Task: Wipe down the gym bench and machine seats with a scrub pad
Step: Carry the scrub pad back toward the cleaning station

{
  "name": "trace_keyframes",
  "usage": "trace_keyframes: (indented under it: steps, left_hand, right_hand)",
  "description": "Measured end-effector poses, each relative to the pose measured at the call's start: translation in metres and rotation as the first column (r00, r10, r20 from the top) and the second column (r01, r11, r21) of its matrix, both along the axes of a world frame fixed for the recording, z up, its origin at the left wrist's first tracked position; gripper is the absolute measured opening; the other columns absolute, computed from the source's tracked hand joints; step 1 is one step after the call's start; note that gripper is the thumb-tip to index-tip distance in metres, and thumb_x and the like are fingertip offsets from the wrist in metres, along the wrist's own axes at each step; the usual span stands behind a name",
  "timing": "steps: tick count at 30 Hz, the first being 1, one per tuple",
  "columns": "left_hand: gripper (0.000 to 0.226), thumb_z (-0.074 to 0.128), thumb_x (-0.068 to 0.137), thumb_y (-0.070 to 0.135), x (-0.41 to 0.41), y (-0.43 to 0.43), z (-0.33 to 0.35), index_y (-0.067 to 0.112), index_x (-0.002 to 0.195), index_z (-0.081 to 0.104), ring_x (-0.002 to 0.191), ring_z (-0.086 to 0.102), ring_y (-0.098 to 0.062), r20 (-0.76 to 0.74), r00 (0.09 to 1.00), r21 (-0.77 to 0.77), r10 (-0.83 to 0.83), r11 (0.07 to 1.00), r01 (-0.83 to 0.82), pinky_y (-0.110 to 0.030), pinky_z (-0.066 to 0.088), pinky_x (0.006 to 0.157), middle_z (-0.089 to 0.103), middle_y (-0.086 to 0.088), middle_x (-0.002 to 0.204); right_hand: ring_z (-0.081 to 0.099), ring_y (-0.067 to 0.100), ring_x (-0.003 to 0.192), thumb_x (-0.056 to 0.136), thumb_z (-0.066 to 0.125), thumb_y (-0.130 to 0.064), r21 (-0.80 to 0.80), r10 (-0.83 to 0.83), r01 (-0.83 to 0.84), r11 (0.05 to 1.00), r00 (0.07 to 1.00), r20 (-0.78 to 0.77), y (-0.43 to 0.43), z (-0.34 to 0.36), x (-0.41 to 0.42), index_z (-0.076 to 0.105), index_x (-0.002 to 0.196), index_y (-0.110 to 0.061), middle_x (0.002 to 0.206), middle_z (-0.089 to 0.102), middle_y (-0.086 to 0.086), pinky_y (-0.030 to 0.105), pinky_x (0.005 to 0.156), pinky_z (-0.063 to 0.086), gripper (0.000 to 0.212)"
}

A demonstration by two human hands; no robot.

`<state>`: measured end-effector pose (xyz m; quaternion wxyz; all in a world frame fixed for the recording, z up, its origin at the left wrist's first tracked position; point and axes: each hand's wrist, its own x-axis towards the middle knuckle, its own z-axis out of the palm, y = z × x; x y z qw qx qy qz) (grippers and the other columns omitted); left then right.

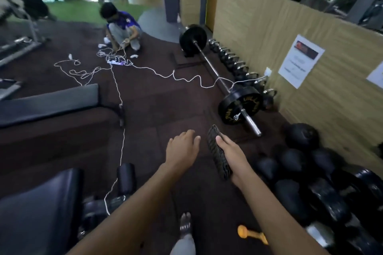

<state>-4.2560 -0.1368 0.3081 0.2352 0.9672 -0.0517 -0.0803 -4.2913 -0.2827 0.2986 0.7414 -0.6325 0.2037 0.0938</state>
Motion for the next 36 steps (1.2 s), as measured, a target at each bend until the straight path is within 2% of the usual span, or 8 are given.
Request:
trace_keyframes:
  steps: [6, 12, 18, 22, 24, 29, 33, 36]
  left_hand:
    - [0.036, 0.037, 0.102, 0.038, 0.181, 0.016, -0.029, 0.018, 0.124, 0.056, 0.115, 0.057, -0.029, -0.043, 0.998, -0.05, 0.042, 0.998, -0.044, -0.045, 0.04, 0.102, 0.063, -0.005, 0.124]
    - [0.035, 0.038, 0.102, 0.039, 0.351, 0.05, -0.024, 0.019, 0.125, 0.056, 0.112, 0.059, -0.028, -0.066, 0.995, -0.02, 0.078, 0.997, -0.08, -0.045, 0.043, 0.098, 0.063, -0.004, 0.123]
    - [0.035, 0.039, 0.101, 0.039, 0.52, 0.081, -0.026, 0.02, 0.124, 0.057, 0.114, 0.058, -0.028, -0.073, 0.985, 0.008, 0.156, 0.988, -0.156, -0.04, 0.042, 0.097, 0.064, -0.004, 0.122]
    - [0.037, 0.04, 0.101, 0.041, 0.65, 0.101, -0.039, 0.021, 0.128, 0.055, 0.116, 0.058, -0.027, -0.096, 0.968, 0.006, 0.231, 0.973, -0.231, -0.042, 0.042, 0.101, 0.063, -0.003, 0.125]
    - [0.037, 0.04, 0.101, 0.04, 0.723, 0.112, -0.042, 0.021, 0.129, 0.054, 0.116, 0.058, -0.026, -0.084, 0.96, 0.016, 0.269, 0.963, -0.268, -0.041, 0.042, 0.1, 0.063, -0.003, 0.125]
    - [0.036, 0.039, 0.101, 0.04, 0.889, 0.136, -0.031, 0.022, 0.127, 0.055, 0.117, 0.057, -0.028, -0.096, 0.935, 0.026, 0.341, 0.94, -0.34, -0.041, 0.044, 0.096, 0.062, -0.003, 0.124]
    - [0.036, 0.039, 0.1, 0.041, 1.014, 0.152, -0.02, 0.023, 0.127, 0.055, 0.116, 0.058, -0.027, -0.094, 0.932, 0.014, 0.35, 0.937, -0.35, -0.04, 0.044, 0.094, 0.063, -0.002, 0.123]
    - [0.034, 0.041, 0.1, 0.041, 1.115, 0.169, -0.024, 0.024, 0.123, 0.057, 0.114, 0.058, -0.029, -0.091, 0.931, -0.008, 0.353, 0.935, -0.355, -0.04, 0.045, 0.093, 0.064, -0.002, 0.12]
  right_hand:
    - [0.066, 0.014, 0.111, 0.101, 0.052, -0.033, -0.025, 0.058, -0.059, 0.998, 0.998, -0.015, 0.015, -0.02, 0.185, 0.062, 0.129, -0.028, 0.121, 0.069, -0.005, 0.037, 0.099, 0.052, 0.03]
    - [0.066, 0.02, 0.113, 0.101, 0.053, -0.031, 0.007, 0.064, -0.063, 0.998, 0.997, -0.042, 0.039, -0.02, 0.362, 0.062, 0.131, -0.025, 0.122, 0.07, 0.001, 0.047, 0.105, 0.048, 0.032]
    - [0.064, 0.022, 0.115, 0.101, 0.053, -0.024, -0.041, 0.103, -0.104, 0.994, 0.995, -0.016, 0.067, -0.03, 0.542, 0.066, 0.126, -0.021, 0.119, 0.071, 0.001, 0.043, 0.106, 0.046, 0.028]
    - [0.068, 0.02, 0.104, 0.101, 0.051, -0.019, 0.004, 0.143, -0.143, 0.99, 0.99, -0.006, 0.082, -0.048, 0.68, 0.068, 0.12, -0.019, 0.111, 0.074, 0.004, 0.035, 0.092, 0.052, 0.025]
    - [0.07, 0.02, 0.1, 0.101, 0.051, -0.019, 0.051, 0.168, -0.167, 0.985, 0.986, -0.007, 0.091, -0.051, 0.758, 0.068, 0.118, -0.02, 0.11, 0.074, 0.006, 0.037, 0.089, 0.054, 0.024]
    - [0.068, 0.021, 0.109, 0.101, 0.053, -0.024, 0.028, 0.236, -0.236, 0.971, 0.972, 0.001, 0.115, -0.042, 0.942, 0.067, 0.122, -0.021, 0.113, 0.074, 0.002, 0.042, 0.101, 0.051, 0.026]
    - [0.068, 0.015, 0.102, 0.101, 0.052, -0.021, 0.023, 0.274, -0.274, 0.961, 0.962, 0.01, 0.135, -0.022, 1.066, 0.067, 0.112, -0.026, 0.11, 0.073, 0.0, 0.034, 0.095, 0.051, 0.02]
    - [0.068, 0.019, 0.104, 0.101, 0.052, -0.022, -0.006, 0.279, -0.279, 0.96, 0.96, -0.004, 0.152, -0.026, 1.168, 0.068, 0.119, -0.022, 0.112, 0.074, 0.004, 0.038, 0.097, 0.05, 0.024]
